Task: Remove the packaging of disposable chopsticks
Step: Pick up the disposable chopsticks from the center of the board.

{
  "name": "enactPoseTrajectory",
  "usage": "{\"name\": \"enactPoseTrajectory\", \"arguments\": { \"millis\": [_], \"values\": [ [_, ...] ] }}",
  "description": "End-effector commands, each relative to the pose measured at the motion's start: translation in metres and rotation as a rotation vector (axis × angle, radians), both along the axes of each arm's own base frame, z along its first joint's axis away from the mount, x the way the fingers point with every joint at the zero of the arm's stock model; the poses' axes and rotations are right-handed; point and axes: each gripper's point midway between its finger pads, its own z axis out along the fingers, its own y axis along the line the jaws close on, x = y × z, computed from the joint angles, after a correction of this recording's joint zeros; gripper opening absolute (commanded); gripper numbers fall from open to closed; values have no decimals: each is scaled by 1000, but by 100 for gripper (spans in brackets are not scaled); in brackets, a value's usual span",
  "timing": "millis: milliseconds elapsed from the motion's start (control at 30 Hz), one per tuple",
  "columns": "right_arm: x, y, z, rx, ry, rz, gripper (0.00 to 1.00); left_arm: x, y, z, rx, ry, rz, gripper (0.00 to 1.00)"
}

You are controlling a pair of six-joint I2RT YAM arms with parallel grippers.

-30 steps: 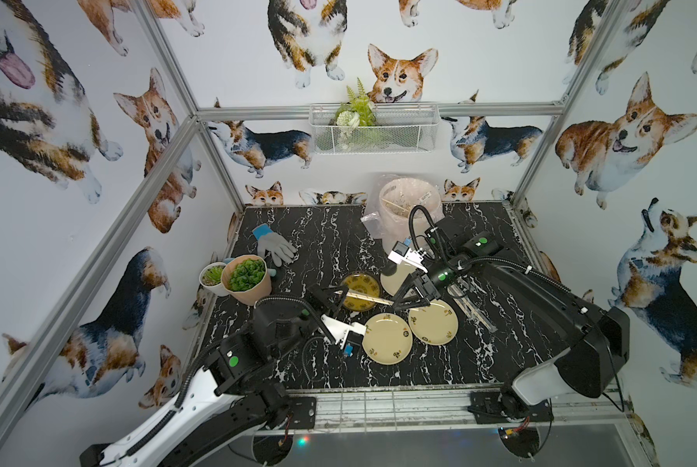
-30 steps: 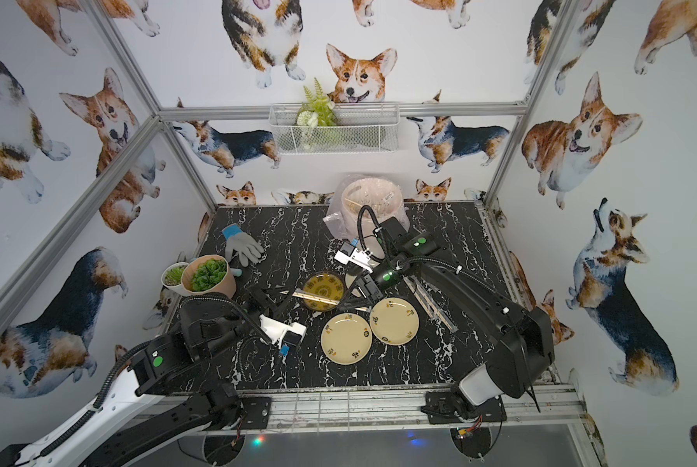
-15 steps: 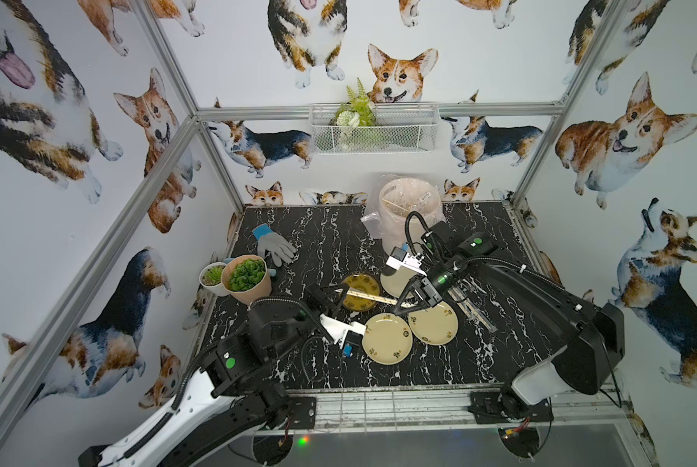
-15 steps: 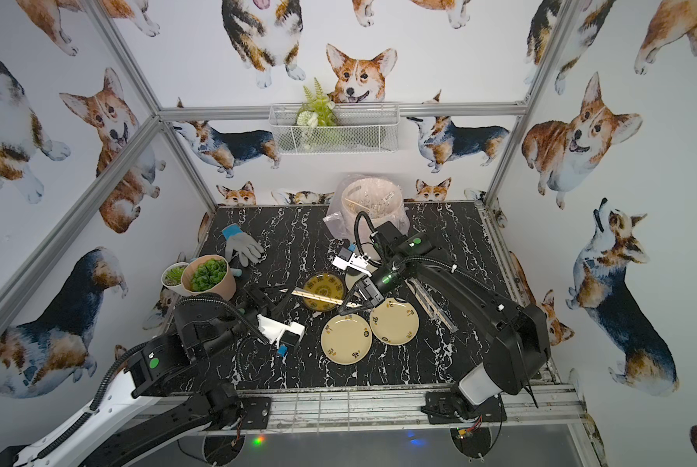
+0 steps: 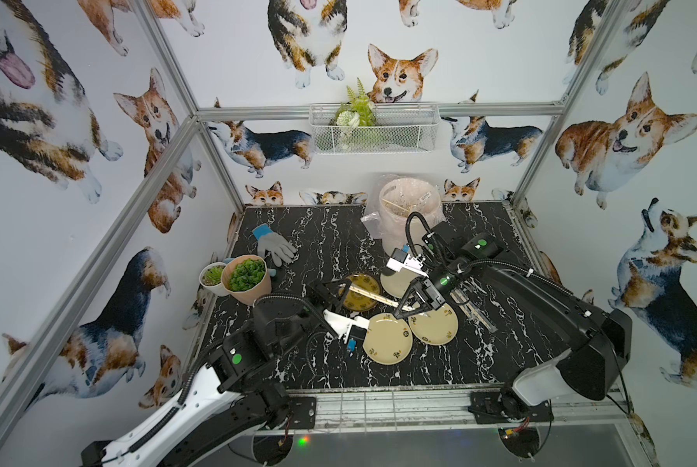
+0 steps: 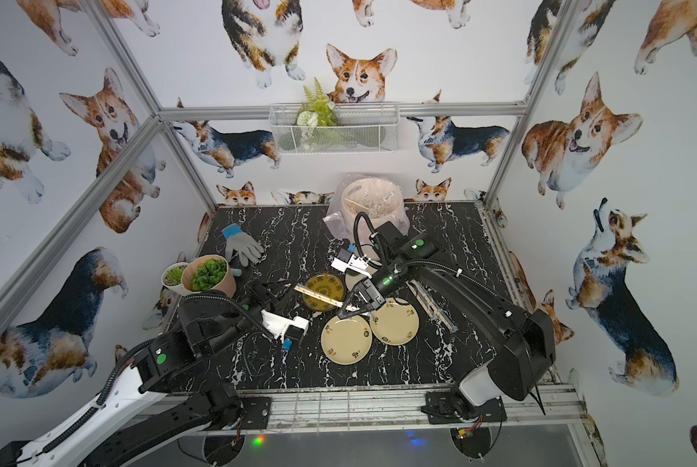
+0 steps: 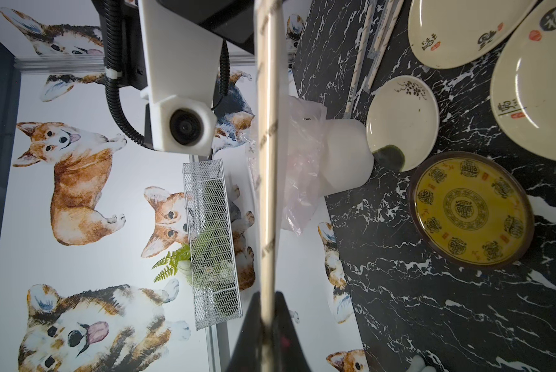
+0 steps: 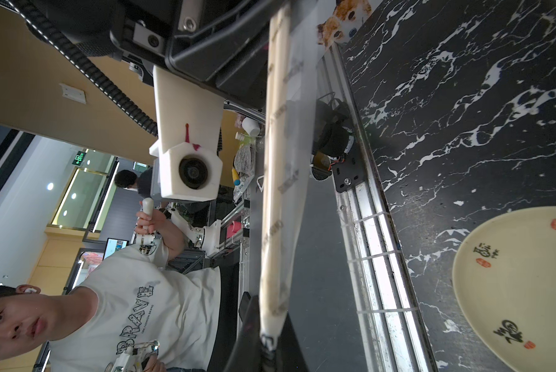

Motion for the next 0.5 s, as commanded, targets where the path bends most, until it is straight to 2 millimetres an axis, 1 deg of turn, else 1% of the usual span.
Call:
{"name": "enactPoseTrajectory", "arguments": {
  "millis": [0, 67, 100, 133, 167, 233, 267, 300, 333, 367, 400, 433, 467],
  "values": [
    [9, 6, 8, 47, -103, -35, 0, 2, -5, 1, 86, -106, -43, 39],
    [23, 5, 4, 20, -175, -107, 0, 2, -8, 6, 18, -82, -38, 57],
    [34, 3, 3, 5, -214, -158, 0, 2, -11, 12, -56, -51, -36, 70],
    [43, 1, 3, -2, -245, -198, 0, 2, -13, 17, -113, -23, -31, 77],
    [54, -2, 2, -13, -280, -251, 0, 1, -15, 24, -184, 24, -31, 81],
    [72, -7, 3, -31, -351, -334, 0, -1, -20, 34, -315, 141, -30, 87],
    [81, -11, 4, -46, -396, -377, 0, 0, -22, 55, -421, 195, -21, 88],
    [90, -14, 4, -64, -445, -422, 0, 4, -23, 67, -524, 253, 3, 89],
    [92, -15, 4, -68, -451, -427, 0, 8, -23, 76, -599, 290, 22, 89],
    [107, -20, 4, -104, -522, -500, 0, 15, -22, 93, -750, 362, 59, 89],
    [115, -23, 3, -123, -558, -535, 0, 31, -15, 112, -950, 434, 139, 90],
    [129, -29, 5, -151, -614, -606, 0, 41, -12, 122, -1083, 504, 199, 91],
    [139, -34, 6, -168, -646, -659, 0, 49, -11, 126, -1175, 570, 245, 91]
  ]
}}
